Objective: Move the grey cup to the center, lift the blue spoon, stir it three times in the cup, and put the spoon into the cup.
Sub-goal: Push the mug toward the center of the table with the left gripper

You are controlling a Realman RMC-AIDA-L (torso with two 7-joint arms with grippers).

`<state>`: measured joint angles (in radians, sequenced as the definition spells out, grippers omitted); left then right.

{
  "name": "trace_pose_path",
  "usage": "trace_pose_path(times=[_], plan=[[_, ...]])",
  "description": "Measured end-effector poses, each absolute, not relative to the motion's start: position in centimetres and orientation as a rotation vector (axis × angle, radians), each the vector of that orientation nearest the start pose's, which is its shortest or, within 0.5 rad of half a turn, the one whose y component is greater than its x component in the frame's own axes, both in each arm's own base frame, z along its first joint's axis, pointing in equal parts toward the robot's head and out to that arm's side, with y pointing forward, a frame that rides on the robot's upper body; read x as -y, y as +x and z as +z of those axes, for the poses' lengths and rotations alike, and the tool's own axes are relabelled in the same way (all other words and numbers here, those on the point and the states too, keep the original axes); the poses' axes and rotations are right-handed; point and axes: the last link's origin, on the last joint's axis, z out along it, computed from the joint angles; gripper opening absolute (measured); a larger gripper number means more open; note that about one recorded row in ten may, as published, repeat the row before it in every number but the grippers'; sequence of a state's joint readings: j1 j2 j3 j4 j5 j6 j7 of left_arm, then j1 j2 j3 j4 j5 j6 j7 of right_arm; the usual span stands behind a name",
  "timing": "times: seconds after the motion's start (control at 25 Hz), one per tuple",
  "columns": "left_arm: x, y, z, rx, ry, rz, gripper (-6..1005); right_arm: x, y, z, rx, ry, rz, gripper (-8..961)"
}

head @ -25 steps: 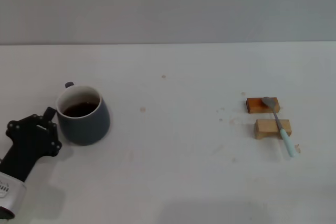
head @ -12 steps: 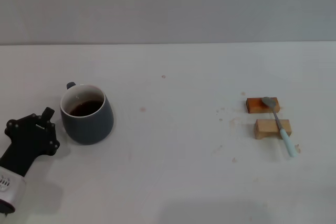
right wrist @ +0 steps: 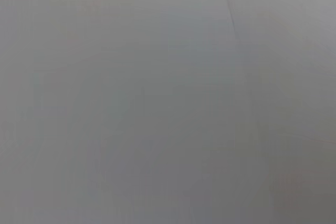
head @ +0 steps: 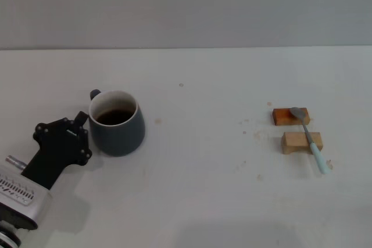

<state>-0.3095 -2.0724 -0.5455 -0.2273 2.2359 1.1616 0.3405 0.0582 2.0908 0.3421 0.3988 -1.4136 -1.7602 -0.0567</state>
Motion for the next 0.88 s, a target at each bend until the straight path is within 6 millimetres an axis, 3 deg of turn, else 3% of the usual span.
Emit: trace_pose_path(times=[0.4,0.88], plan=[[-27.9,-32.0,-6.9,0.108,-1.908,-0.375,-2,-17.0,36.6,2.5,-0.510,-0.920,0.681,790],[-28.0,-32.5,-7.2,0.129,-1.930,-0.337,-2,-17.0,36.6,2.5,-0.510,-0.919,0.679,790]])
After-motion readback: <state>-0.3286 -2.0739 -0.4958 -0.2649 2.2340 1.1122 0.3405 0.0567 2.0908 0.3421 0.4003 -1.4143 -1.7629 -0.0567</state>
